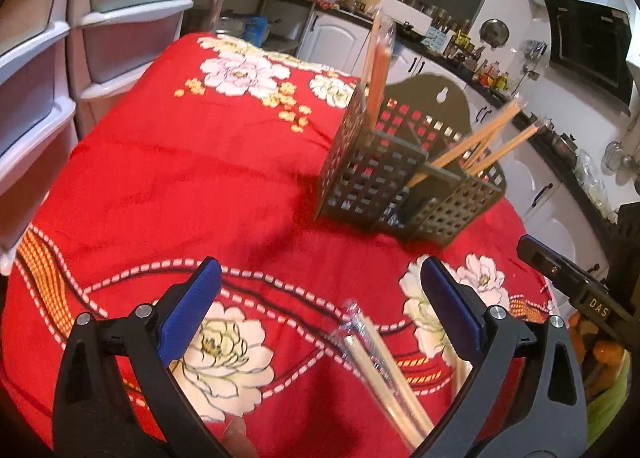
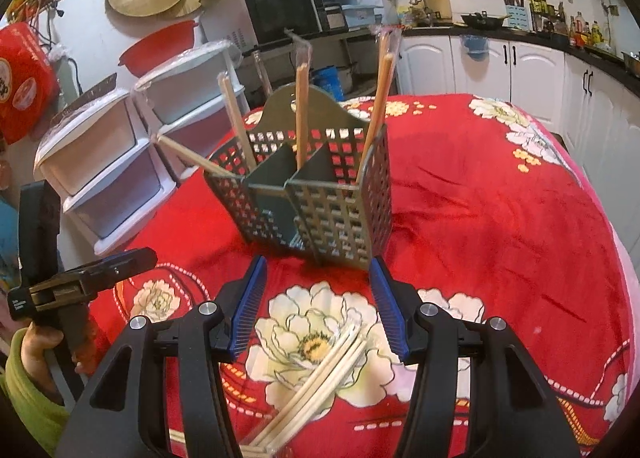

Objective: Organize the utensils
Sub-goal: 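Move both open tools back down to the chopstick pile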

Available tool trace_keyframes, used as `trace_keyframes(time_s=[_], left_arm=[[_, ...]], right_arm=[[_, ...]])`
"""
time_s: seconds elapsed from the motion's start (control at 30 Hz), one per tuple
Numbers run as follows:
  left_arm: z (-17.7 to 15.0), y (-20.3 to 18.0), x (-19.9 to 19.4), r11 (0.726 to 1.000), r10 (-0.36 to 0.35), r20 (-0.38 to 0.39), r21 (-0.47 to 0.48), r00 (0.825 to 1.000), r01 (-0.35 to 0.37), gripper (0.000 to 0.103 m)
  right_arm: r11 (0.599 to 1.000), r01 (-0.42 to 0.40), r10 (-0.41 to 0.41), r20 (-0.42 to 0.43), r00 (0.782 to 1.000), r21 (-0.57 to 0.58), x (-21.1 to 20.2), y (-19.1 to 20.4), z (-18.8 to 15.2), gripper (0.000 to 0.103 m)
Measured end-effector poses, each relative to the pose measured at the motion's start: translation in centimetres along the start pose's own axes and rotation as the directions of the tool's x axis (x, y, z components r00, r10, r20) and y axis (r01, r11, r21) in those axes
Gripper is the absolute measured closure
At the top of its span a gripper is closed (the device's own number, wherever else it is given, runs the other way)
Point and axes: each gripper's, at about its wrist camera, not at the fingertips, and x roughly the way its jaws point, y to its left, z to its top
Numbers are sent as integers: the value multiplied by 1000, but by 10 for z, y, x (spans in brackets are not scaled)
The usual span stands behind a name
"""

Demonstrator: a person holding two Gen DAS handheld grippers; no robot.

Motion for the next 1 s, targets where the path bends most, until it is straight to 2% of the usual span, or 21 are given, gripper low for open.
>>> trace_keyframes(time_s=[0.27, 0.53, 0.77, 0.87, 1.0], left_arm=[[-19, 3, 4, 1000, 14, -41, -6, 999, -14, 12], [-36, -2, 13, 999, -30, -120, -18, 992, 28, 40], [-47, -5, 25, 995, -91, -191, -65, 977, 79, 53], [-51, -6, 30, 994, -92, -214, -74, 972, 78, 59], [-49, -9, 33, 997, -71, -212, -57, 975, 60, 71]], right_arm=[[999, -31, 29, -63, 998, -21, 11, 4, -15, 52], [999, -45, 42, -124, 991, -22, 24, 3, -27, 52], [999, -45, 43, -169, 985, -8, 36, -6, -34, 52], [999, -39, 37, -185, 982, -6, 43, -10, -35, 52], [999, -35, 33, -210, 977, -5, 54, -14, -34, 52]])
